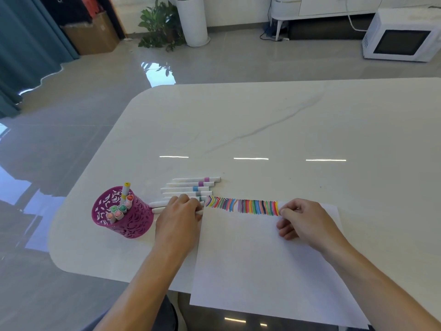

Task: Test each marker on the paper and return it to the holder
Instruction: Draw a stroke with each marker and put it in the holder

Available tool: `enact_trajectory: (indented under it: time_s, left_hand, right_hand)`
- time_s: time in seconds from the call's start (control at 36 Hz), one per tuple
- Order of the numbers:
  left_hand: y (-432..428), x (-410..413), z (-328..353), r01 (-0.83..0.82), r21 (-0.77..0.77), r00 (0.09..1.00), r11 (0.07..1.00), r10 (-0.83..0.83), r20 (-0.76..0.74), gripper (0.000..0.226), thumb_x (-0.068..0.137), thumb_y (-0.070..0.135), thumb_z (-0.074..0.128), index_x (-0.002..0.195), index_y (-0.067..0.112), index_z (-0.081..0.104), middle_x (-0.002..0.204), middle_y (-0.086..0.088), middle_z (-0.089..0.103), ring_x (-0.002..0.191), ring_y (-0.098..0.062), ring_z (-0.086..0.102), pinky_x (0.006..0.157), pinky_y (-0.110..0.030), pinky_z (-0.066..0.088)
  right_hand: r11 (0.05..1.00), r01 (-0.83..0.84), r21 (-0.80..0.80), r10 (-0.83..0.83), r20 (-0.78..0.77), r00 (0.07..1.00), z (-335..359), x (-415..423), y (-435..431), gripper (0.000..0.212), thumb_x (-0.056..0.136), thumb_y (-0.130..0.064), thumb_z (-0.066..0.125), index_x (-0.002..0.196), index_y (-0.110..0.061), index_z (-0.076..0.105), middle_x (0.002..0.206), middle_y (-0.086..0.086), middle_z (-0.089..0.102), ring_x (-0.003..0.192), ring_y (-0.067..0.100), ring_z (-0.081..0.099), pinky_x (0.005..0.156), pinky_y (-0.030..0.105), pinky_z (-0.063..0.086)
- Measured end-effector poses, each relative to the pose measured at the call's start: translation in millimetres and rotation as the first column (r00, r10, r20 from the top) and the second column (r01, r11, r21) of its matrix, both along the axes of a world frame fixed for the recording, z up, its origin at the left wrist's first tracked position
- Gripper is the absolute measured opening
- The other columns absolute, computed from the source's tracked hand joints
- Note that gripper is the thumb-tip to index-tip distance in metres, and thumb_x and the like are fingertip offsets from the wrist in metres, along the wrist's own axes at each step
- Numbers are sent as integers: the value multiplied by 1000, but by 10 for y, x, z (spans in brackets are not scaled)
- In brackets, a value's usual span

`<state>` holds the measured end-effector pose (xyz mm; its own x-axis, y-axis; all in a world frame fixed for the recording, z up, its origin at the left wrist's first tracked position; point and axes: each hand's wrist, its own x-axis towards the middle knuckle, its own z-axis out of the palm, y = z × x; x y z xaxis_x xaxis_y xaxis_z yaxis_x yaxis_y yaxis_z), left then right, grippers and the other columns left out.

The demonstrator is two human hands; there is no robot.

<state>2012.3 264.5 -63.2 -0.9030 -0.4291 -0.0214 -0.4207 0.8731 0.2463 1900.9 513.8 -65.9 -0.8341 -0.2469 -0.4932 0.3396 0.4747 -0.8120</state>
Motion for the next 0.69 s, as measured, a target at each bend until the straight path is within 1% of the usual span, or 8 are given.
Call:
enact_trajectory:
  time_s: [0.11,0.22,0.33,0.39,0.44,0.5,0.56,0.69]
  left_hand:
    - [-8,-1,18,-5,-2,1000,1000,5,-7,10,98,23,55,102,23,65,103,10,59,104,-15,50,64,-32,40]
    - [-38,-6,73,-22,35,998,999,24,-54,11,96,13,56,97,23,60,97,10,59,100,-18,51,68,-35,43]
    - [-39,-26,128,-19,92,985,996,34,-170,11,97,10,56,97,21,58,98,9,58,94,-15,49,70,-36,44]
    - [-11,-46,155,7,177,962,984,41,-271,9,100,12,54,99,19,58,99,10,57,94,-12,49,71,-31,43]
    - [32,-65,190,52,228,936,972,32,-351,9,101,14,54,100,21,59,100,13,56,94,-8,48,73,-15,39]
    - [77,-87,215,94,269,916,958,23,-401,14,100,11,55,106,22,61,101,16,56,94,-6,50,75,-8,37]
    - [133,-104,235,142,330,900,933,17,-436,23,99,8,56,113,25,61,103,18,57,94,-4,53,76,-7,37]
    - [273,-139,243,283,407,868,869,-50,-495,40,100,6,55,129,34,57,106,16,59,100,-11,57,82,-14,44]
  right_hand:
    - [1000,-7,5,7,-4,1000,-8,-5,4,14,95,-6,55,87,-3,67,67,9,76,54,20,69,55,30,57]
    - [1000,-12,11,12,-11,1000,-14,0,0,14,94,-6,55,87,-3,67,67,9,76,55,19,70,56,31,58]
    - [1000,-13,17,14,-29,999,-28,6,-9,15,94,-5,55,86,-4,68,68,8,76,56,21,72,59,33,59]
    - [1000,-17,23,17,-40,999,-40,9,-13,15,94,-6,55,85,-5,68,68,7,77,57,22,73,60,34,59]
    - [999,-23,29,24,-53,998,-53,10,-22,15,94,-6,55,86,-6,68,69,6,77,59,23,74,60,33,59]
    - [999,-23,26,24,-59,998,-65,15,-34,15,94,-6,55,87,-6,68,69,5,77,59,22,75,60,33,59]
    - [999,-27,19,28,-65,997,-72,20,-47,15,94,-6,55,87,-7,69,69,5,77,60,22,75,61,34,59]
    - [999,-49,-4,49,-81,996,-69,54,-69,15,96,-6,56,89,-8,68,71,4,78,62,20,75,60,29,57]
